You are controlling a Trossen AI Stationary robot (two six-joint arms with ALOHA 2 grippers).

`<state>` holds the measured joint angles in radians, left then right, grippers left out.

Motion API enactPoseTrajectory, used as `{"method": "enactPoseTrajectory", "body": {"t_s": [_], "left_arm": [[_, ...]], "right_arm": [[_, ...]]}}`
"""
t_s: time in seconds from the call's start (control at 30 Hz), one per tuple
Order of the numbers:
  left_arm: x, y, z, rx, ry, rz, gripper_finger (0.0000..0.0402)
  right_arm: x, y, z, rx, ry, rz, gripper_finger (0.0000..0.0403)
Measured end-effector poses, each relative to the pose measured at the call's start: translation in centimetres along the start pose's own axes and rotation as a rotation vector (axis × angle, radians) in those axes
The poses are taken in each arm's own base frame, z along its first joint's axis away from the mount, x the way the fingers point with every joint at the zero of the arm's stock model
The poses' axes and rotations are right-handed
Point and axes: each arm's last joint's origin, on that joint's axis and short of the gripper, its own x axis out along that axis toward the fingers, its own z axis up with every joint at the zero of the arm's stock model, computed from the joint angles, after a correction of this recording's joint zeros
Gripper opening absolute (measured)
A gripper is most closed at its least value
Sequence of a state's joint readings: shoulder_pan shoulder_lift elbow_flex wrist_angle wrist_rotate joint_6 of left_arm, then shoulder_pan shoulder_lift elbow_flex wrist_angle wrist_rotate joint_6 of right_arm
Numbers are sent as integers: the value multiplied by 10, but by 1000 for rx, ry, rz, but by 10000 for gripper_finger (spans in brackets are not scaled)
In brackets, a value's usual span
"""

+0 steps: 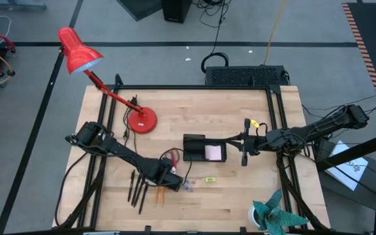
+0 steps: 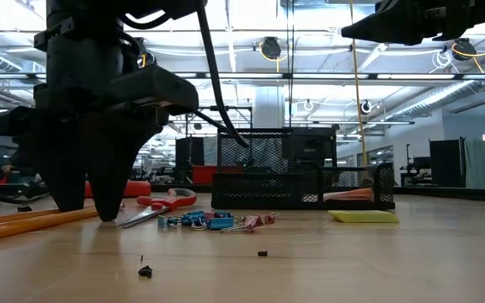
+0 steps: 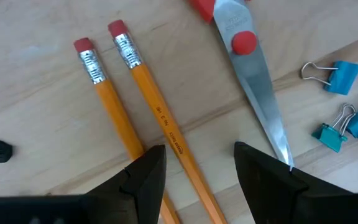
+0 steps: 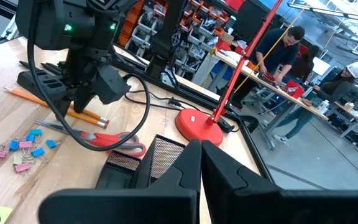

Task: Pick and place office supplies into organizer
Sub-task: Put the orange pencil into the black desk organizer

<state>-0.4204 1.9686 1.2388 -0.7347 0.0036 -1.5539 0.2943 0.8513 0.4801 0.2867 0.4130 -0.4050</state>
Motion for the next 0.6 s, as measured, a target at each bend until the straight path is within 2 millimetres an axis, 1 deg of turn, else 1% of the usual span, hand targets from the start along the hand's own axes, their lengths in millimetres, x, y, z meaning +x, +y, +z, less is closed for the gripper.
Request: {"method": "enactPoseTrajectory", "body": {"t_s": [0.13,0.2,0.27,0.5,0.6], "left_arm": [[0,0,0,0,10,3,196],[0,0,0,0,15,2,186],[0,0,0,7,16,0,166],[1,-1,-1,37,21,-14,77],[1,-2,-1,55,21,-22,48]], "right_arm": [[0,0,0,0,0,0,4],[0,0,0,0,0,0,4],[0,0,0,0,0,0,4],[0,0,0,0,0,0,4],[0,0,0,0,0,0,4]]}}
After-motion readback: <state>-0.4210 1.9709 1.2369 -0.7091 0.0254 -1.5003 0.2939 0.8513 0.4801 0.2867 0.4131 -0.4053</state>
